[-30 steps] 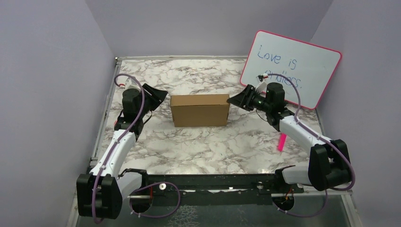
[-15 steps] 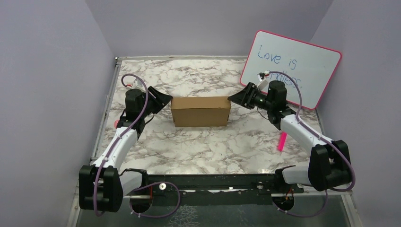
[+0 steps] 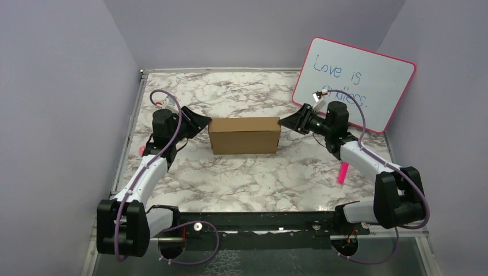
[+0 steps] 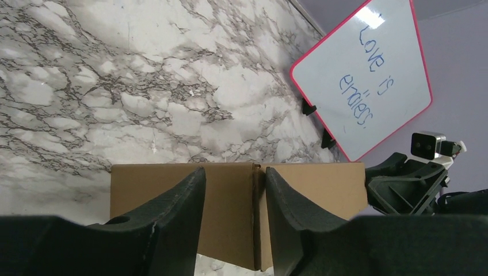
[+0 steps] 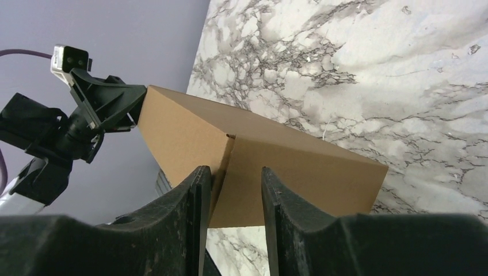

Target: Fold the paper box

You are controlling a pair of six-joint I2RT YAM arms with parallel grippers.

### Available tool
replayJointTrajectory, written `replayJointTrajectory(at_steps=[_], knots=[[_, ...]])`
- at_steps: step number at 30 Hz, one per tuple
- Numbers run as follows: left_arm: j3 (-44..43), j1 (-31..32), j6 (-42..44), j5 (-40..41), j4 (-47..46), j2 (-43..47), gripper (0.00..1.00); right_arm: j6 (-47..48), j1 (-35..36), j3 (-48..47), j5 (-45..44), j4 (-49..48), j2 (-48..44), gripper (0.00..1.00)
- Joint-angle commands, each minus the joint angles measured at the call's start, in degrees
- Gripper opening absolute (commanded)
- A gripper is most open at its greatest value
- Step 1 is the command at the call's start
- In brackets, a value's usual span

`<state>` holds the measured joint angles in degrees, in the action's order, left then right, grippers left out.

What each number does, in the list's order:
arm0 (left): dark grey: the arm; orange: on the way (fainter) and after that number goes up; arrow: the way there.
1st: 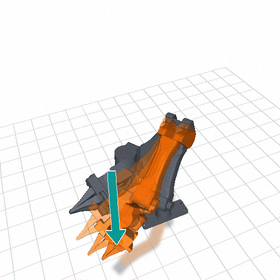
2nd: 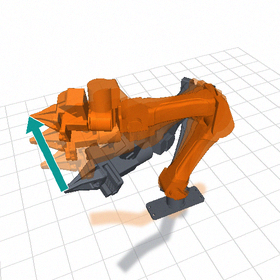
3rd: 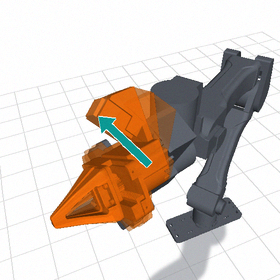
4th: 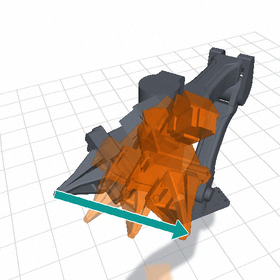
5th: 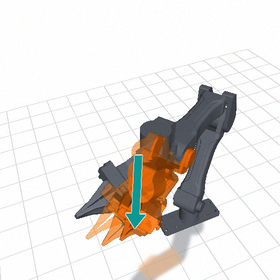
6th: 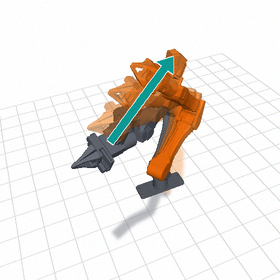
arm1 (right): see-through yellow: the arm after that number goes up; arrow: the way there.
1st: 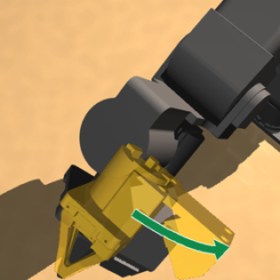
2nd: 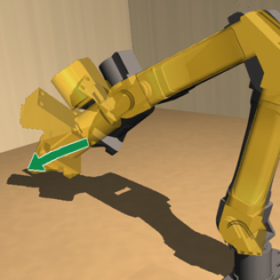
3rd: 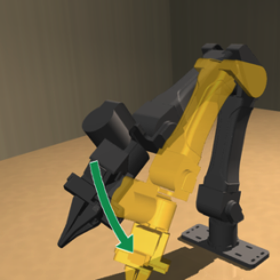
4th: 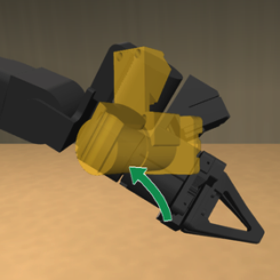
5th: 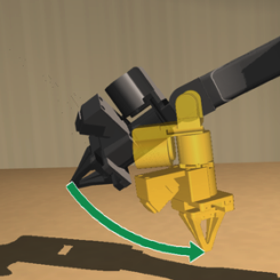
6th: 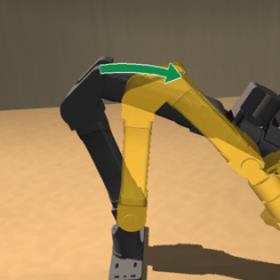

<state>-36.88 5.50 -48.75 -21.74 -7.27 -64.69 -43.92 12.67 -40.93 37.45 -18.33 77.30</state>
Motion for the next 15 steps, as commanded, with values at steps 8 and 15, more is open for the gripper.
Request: replayJointTrajectory(at_steps=[8, 15], knots=[[9.2, -0.2, 2.0, -0.7, 1.2, -2.6, 0.34, 9.1, -0.1, 11.7, -2.5, 1.0, 5.4, 0.32], [10.6, -0.2, 1.3, 1.9, 2.5, -5.9, 0.3, 15.2, -0.2, 14.2, -12.7, 5.1, 3.4, 0.28]])
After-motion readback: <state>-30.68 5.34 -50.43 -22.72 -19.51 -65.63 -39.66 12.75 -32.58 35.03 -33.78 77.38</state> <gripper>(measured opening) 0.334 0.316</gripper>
